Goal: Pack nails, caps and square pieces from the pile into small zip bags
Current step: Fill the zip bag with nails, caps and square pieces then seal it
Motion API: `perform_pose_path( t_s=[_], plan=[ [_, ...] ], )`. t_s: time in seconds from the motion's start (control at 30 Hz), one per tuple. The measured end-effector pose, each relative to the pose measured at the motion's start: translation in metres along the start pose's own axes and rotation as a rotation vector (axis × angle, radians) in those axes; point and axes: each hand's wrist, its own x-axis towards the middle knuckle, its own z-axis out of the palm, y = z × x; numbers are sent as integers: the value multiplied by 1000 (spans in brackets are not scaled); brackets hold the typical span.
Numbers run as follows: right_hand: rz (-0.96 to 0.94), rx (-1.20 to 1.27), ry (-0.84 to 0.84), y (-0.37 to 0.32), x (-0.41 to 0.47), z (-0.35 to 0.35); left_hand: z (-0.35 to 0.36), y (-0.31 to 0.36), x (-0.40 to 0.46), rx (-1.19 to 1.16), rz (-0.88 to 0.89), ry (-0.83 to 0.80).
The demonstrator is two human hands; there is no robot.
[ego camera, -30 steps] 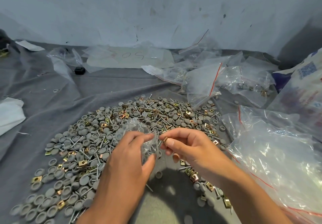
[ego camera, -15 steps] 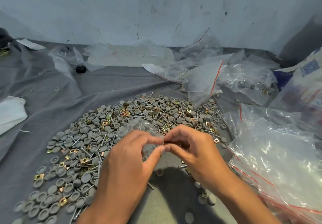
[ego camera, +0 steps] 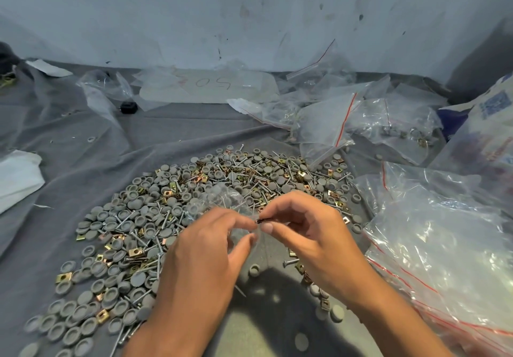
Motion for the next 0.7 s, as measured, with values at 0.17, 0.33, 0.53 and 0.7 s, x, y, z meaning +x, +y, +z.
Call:
perform_pose_path(
  t_s=[0.17,0.33,0.53,0.7],
  plan=[
    [-178,-233,16,-6,-4,6,0,1,0,-72,13,25],
    [-248,-543,177,1,-5,8,0,4,-1,-163,43,82],
    [-215,-546,149,1,-6,8,0,1,0,-125,106,93],
    [-54,-345,95,-2,-7,9,5,6,-1,-98,91,124]
  ],
)
